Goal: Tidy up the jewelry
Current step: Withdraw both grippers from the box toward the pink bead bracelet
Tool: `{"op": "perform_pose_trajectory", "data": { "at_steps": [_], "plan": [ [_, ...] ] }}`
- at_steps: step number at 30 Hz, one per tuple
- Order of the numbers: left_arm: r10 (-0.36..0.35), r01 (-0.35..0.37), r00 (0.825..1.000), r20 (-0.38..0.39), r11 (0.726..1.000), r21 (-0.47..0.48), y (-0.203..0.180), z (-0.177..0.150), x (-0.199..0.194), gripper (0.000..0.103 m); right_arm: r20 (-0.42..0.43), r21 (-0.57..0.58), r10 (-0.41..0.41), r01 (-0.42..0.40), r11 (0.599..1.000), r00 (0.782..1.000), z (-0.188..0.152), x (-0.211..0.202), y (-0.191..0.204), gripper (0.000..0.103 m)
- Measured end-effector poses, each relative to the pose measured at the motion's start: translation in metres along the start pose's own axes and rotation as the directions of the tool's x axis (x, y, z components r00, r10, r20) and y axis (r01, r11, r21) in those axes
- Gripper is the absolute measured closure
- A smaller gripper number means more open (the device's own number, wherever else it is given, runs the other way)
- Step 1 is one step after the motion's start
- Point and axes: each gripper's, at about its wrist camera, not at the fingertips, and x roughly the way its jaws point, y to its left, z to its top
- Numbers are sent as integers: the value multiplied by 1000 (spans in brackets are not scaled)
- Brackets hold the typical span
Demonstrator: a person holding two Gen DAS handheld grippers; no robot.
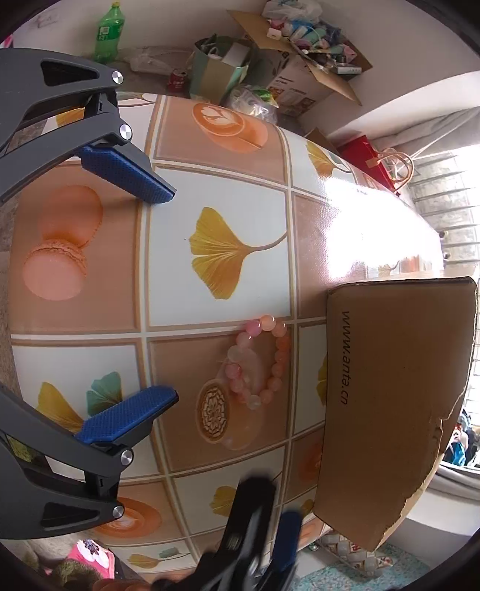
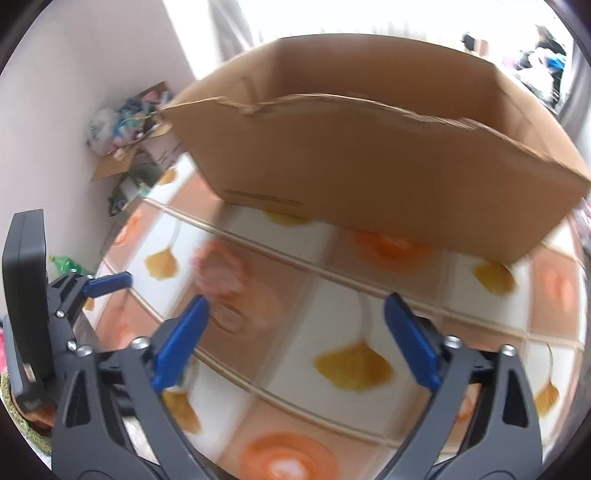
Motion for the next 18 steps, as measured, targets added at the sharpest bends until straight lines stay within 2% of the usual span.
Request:
{"op": "perform_pose_trajectory", "data": {
  "at_steps": [1,7,12,14,18],
  "plan": [
    [0,0,1000,1,1000,-1,0,-1,-1,6,-2,-19,-3,3,1000,1000,3,4,6,29],
    [3,-3,1000,5,1000,-2,0,-4,-3,6,-31,-73,1,-4,997,1000,16,30,25,48],
    [6,-6,1000,2,1000,3,-1,-3,-3,6,-57,-113,-7,0,994,998,21,42,29,58],
    [6,-6,1000,4,1000,12,-1,-3,-4,6,-49,-141,-28,21,990,998,19,43,32,60],
    [3,-3,1000,19,1000,19,-1,-6,-5,6,-39,-190,-71,62,980,997,16,43,35,70]
  ]
}}
